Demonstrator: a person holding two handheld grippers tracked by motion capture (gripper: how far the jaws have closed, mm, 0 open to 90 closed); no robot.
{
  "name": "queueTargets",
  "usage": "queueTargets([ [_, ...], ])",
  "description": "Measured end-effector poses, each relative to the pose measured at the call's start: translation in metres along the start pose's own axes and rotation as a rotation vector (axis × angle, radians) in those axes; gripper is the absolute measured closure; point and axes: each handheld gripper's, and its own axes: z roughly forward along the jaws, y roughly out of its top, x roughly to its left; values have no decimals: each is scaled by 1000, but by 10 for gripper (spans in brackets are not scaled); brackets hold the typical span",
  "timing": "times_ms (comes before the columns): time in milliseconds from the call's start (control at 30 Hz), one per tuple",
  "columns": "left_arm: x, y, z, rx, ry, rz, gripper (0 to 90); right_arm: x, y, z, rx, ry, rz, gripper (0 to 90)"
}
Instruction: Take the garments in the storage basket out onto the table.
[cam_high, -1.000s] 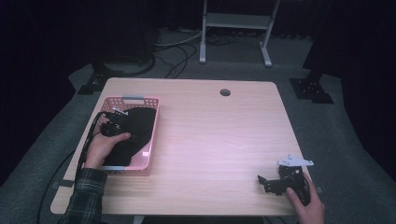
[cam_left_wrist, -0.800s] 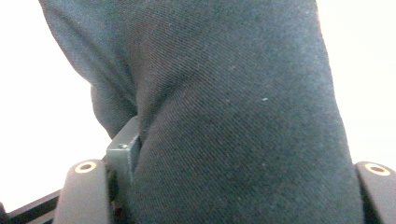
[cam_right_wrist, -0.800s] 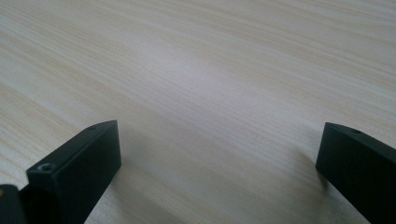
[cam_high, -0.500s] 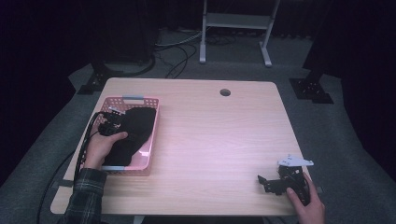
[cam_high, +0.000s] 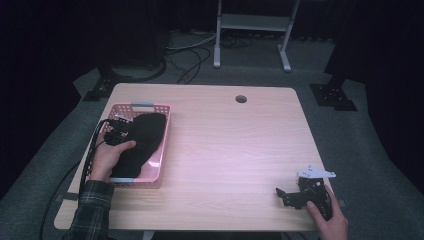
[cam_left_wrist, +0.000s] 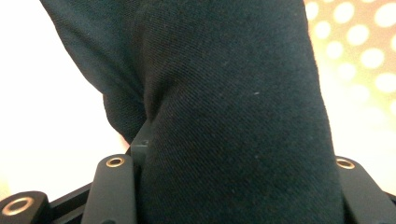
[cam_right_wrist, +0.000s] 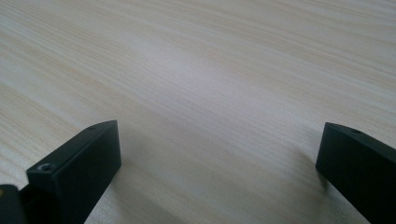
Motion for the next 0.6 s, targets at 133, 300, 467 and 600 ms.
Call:
queueTargets([
  [133, 0, 1, -1, -4, 3, -5, 440, 0, 0, 0, 0, 0, 0, 0],
  [300, -1, 0, -7, -37, 13, 0, 440, -1, 0, 0, -1, -14, 15, 0],
  [467, -1, 0, -14, -87, 18, -9, 440, -1, 1, 1, -1, -18, 17, 0],
  [600, -2, 0, -16, -121, 18, -15, 440, -1, 1, 1, -1, -18, 17, 0],
])
